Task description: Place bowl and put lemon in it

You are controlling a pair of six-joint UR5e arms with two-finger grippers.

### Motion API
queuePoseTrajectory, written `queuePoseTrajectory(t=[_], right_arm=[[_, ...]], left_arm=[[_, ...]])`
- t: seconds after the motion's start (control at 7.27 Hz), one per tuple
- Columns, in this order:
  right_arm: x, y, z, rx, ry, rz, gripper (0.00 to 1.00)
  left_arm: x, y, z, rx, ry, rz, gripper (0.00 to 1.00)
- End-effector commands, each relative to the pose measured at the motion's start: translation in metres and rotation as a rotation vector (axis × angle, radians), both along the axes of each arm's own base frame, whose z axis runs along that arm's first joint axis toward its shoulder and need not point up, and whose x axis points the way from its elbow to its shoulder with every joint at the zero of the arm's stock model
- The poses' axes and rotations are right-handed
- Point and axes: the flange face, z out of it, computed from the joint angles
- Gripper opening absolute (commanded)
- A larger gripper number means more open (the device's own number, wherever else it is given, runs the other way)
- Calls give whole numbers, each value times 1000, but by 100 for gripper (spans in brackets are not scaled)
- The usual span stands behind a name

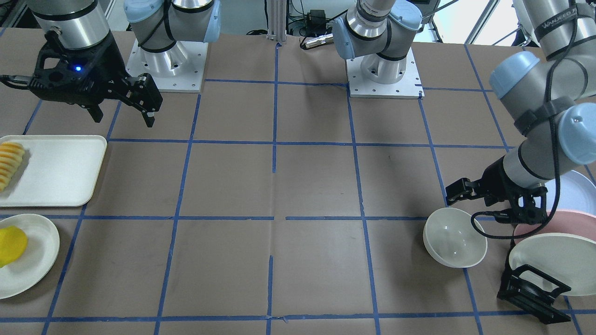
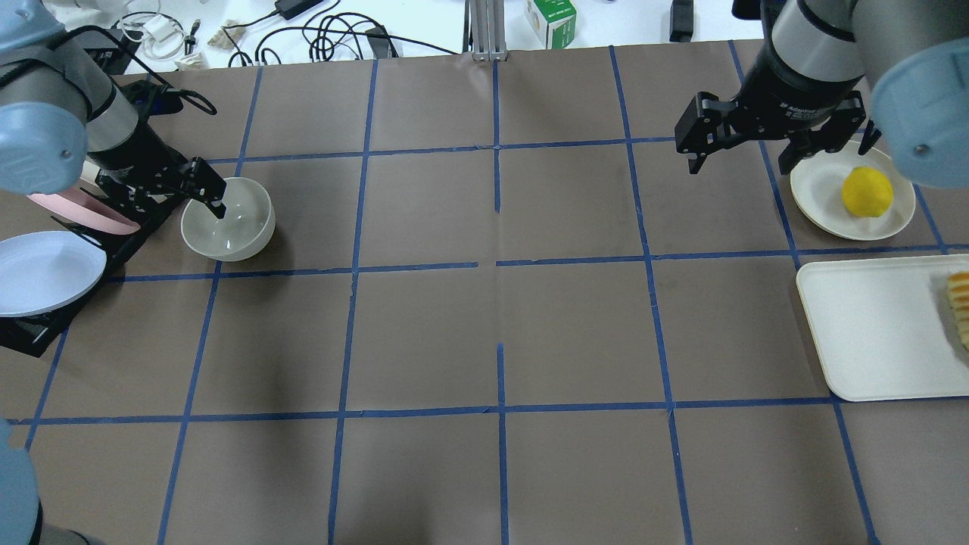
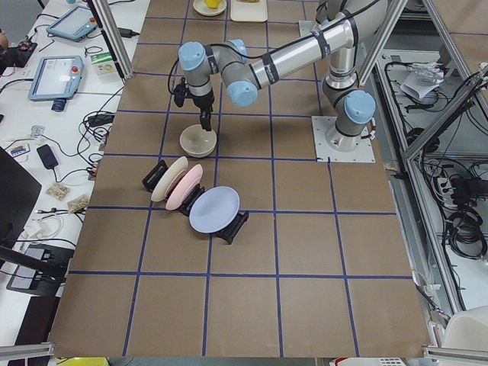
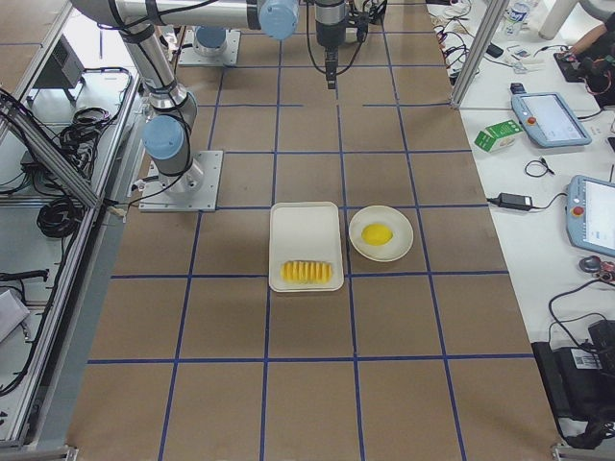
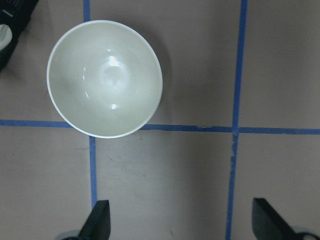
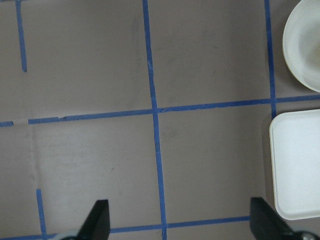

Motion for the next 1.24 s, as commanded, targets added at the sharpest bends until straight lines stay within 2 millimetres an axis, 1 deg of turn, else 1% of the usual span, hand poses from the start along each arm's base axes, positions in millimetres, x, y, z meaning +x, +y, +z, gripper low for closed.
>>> queuePoseTrajectory(t=[0.0,0.14,0.28,0.41,0.55,0.69,0.83,0.96,1.1], right_arm=[[-6,7,-20,75,48,8,100],[-24,2,-13,48,195,3,100],[-42,-11,-20,32,262,-10,100],[-83,-42,-55,108,240,-43,100],[-137,-50,-67,155,228,-2,100],[-176,-64,-84,142,153,44,100],[-206,-75,-99,112,116,18,100],[-229,-81,-107,90,120,-22,100],[-243,-91,-123,83,122,-41,100]], left_arm=[[16,-6,-40,-24,-16,-5,100],[19,-12,-49,-46,-26,-11,100],[20,-16,-60,-41,-22,-14,100],[23,-22,-69,-40,-17,-32,100],[32,-25,-81,-66,-29,-97,100],[56,-21,-85,-68,-18,-56,100],[59,-21,-93,-59,-11,-46,100],[57,-23,-97,-67,15,-27,70],[52,-27,-88,-88,25,37,26]])
